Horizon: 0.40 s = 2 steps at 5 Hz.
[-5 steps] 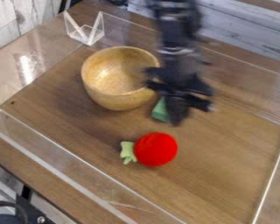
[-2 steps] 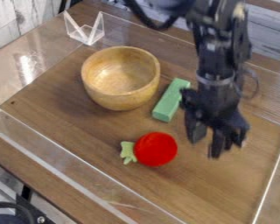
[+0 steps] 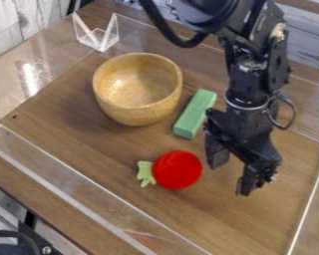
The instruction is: Move the red object to the right side of the table
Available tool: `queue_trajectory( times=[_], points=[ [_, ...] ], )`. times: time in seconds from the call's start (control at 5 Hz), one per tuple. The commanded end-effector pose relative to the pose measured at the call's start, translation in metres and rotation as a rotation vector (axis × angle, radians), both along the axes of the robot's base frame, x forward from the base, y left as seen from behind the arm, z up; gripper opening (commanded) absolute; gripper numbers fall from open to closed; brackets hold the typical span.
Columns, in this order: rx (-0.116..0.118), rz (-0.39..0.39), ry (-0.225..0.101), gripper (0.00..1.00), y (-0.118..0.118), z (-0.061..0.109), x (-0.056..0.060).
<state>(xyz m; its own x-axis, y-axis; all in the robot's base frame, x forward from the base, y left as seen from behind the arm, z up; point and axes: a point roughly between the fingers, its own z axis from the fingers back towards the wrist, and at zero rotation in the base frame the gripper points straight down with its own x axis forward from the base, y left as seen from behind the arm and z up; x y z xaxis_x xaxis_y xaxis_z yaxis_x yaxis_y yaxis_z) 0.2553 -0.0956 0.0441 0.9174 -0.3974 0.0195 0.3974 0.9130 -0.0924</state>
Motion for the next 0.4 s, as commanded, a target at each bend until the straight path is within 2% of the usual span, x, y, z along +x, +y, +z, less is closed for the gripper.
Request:
queue_trajectory(
  times=[0.0,0.2],
  points=[
    [0.009,0.011,-0.036,1.0,0.0029,0.0135,0.0124],
    [0.03,0.035,-0.037,1.0,0.0108,0.0136,0.0197]
  ],
)
